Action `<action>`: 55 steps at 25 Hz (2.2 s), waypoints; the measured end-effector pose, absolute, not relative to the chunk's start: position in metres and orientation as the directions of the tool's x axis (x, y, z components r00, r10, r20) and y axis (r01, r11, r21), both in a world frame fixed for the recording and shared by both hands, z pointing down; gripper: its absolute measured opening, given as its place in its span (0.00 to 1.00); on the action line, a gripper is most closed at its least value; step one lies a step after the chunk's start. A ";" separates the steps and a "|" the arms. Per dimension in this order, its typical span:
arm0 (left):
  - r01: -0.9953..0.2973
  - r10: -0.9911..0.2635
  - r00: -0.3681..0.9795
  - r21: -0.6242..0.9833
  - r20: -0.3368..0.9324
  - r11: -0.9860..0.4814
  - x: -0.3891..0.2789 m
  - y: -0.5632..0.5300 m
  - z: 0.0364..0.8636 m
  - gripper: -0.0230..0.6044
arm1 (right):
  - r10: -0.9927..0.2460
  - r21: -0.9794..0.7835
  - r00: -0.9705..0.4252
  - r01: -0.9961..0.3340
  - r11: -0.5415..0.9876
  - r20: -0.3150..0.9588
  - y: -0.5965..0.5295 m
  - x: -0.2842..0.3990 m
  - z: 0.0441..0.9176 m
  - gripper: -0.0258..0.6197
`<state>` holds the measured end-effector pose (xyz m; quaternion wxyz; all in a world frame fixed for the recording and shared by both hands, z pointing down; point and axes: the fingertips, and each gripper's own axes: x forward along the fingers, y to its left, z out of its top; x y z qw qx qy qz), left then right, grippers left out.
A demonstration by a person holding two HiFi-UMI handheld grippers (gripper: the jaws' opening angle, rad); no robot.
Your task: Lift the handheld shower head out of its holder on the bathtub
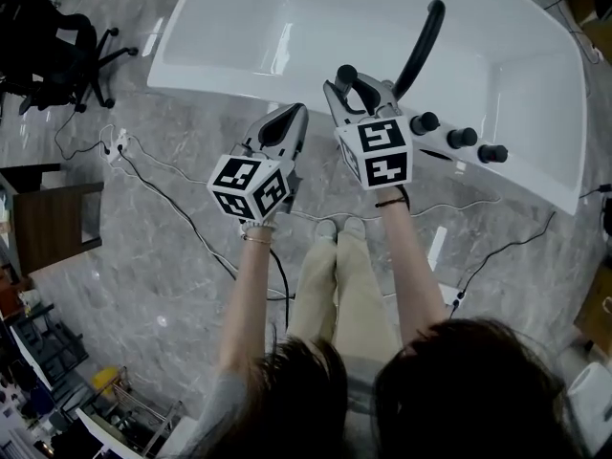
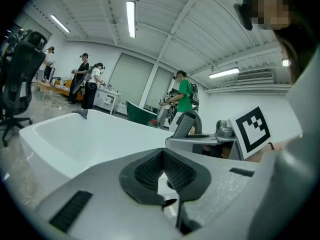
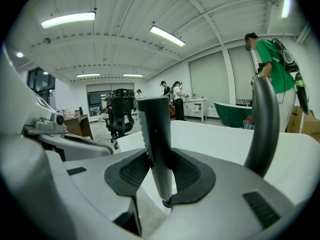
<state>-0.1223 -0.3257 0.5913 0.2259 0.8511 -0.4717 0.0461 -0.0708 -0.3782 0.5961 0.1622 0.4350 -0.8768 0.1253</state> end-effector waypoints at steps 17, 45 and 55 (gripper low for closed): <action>-0.790 -0.776 0.601 0.294 0.193 -0.538 -0.105 -0.308 0.483 0.05 | -0.747 -0.066 -0.594 -0.793 0.605 0.298 -0.351 -0.061 0.481 0.24; -0.723 -0.723 0.688 0.148 0.067 -0.675 -0.095 -0.233 0.334 0.05 | -0.746 -0.041 -0.646 -0.760 0.649 0.162 -0.270 -0.045 0.329 0.24; -0.704 -0.705 0.709 0.087 0.032 -0.705 -0.092 -0.215 0.306 0.05 | -0.778 -0.058 -0.621 -0.784 0.618 0.097 -0.253 -0.028 0.294 0.24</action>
